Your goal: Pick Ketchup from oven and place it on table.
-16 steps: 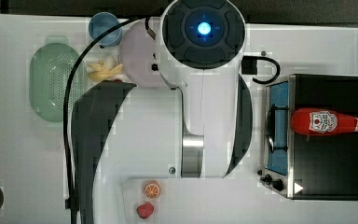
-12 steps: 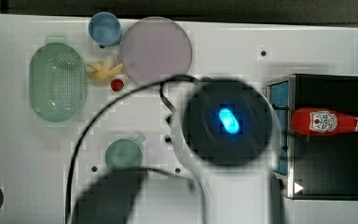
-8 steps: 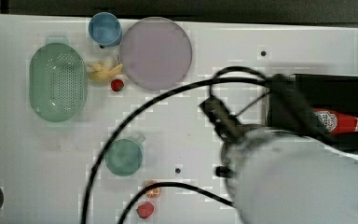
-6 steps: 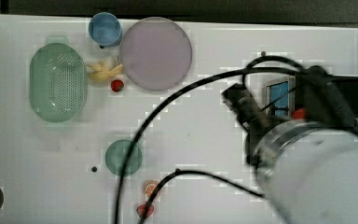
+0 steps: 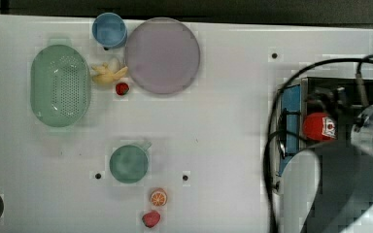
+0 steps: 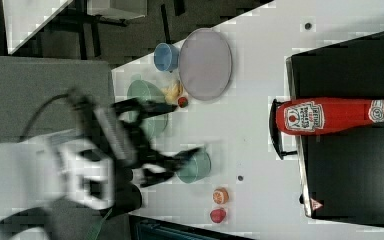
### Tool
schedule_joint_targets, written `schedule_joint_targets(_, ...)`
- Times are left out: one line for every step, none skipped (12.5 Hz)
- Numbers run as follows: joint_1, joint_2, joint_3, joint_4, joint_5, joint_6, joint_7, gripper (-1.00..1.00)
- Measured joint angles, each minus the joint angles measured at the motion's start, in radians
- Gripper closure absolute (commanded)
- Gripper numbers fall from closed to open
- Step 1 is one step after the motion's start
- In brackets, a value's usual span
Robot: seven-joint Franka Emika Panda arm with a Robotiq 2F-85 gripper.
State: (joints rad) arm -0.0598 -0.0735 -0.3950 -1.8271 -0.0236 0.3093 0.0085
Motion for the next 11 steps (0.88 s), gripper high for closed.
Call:
schedule_joint_targets(-0.004,0.049,-0.042,0.001,0.0,0.025,0.001,-1.0)
schedule_joint_targets(-0.007,0.097,-0.078,0.001,0.004,0.033,0.002,-1.0)
schedule_joint_targets(-0.013,0.141,-0.106,0.001,0.003,0.033,0.003,-1.0)
schedule_joint_targets(-0.024,0.174,-0.125,-0.001,0.003,0.035,0.003,-1.0)
schedule_joint_targets(-0.03,0.203,-0.142,0.001,0.009,0.045,0.003,-1.0)
schedule_joint_targets(-0.048,0.238,-0.141,0.016,0.025,0.062,0.003,-1.0)
schedule_joint_targets(-0.056,0.275,-0.148,0.042,0.061,0.062,0.003,-1.0)
schedule_joint_targets(-0.057,0.307,-0.16,0.067,0.128,0.062,0.003,-1.0)
schedule_joint_targets(-0.062,0.333,-0.164,0.092,0.168,0.063,0.003,-1.0)
schedule_joint_targets(-0.064,0.361,-0.173,0.11,0.173,0.076,0.003,-1.0)
schedule_joint_targets(-0.065,0.388,-0.182,0.119,0.173,0.108,0.003,-1.0)
